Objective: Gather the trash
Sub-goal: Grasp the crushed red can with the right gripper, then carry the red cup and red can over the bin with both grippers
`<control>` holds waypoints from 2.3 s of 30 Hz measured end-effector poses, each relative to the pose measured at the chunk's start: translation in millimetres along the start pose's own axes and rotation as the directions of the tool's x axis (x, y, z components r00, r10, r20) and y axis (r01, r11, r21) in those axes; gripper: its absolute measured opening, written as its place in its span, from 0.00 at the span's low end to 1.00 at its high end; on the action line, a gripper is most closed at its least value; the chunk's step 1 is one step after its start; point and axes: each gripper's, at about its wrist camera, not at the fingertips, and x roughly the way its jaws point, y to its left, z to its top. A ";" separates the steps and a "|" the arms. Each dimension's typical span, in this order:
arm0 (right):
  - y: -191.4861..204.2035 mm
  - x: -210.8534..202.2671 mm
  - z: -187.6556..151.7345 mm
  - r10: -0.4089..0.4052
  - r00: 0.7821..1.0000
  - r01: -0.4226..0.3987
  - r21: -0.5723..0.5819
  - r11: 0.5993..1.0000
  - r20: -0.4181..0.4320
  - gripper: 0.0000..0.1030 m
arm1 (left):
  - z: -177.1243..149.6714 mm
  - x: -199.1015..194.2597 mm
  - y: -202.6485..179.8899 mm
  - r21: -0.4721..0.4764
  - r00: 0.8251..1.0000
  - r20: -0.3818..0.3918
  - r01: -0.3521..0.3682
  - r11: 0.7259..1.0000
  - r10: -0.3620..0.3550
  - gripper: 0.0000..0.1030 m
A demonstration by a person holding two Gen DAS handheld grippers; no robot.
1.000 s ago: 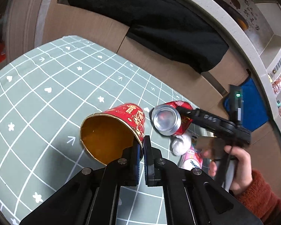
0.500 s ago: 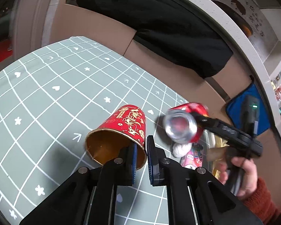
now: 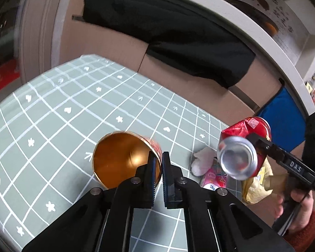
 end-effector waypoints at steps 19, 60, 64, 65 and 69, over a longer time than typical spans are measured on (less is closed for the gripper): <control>-16.5 -78.8 -18.0 -0.046 0.991 0.047 -0.002 0.999 0.124 0.50 | 1.3 -37.4 -78.2 0.176 0.994 0.101 0.023 0.984 -0.042 0.05; -190.3 -204.8 -57.8 -0.423 0.865 0.368 0.230 0.901 0.270 0.50 | -19.8 70.7 -318.8 0.425 0.917 -0.122 0.394 0.815 -0.380 0.05; -198.0 -190.4 -59.6 -0.422 0.876 0.371 0.231 0.899 0.235 0.50 | -22.5 82.7 -319.0 0.415 0.915 -0.146 0.401 0.817 -0.375 0.05; -199.6 -187.6 -60.3 -0.422 0.878 0.372 0.232 0.899 0.228 0.50 | -23.1 85.2 -319.6 0.414 0.915 -0.151 0.402 0.816 -0.374 0.05; -204.7 -177.8 -62.2 -0.418 0.885 0.368 0.240 0.898 0.207 0.50 | -26.6 94.3 -320.3 0.418 0.915 -0.169 0.402 0.815 -0.365 0.05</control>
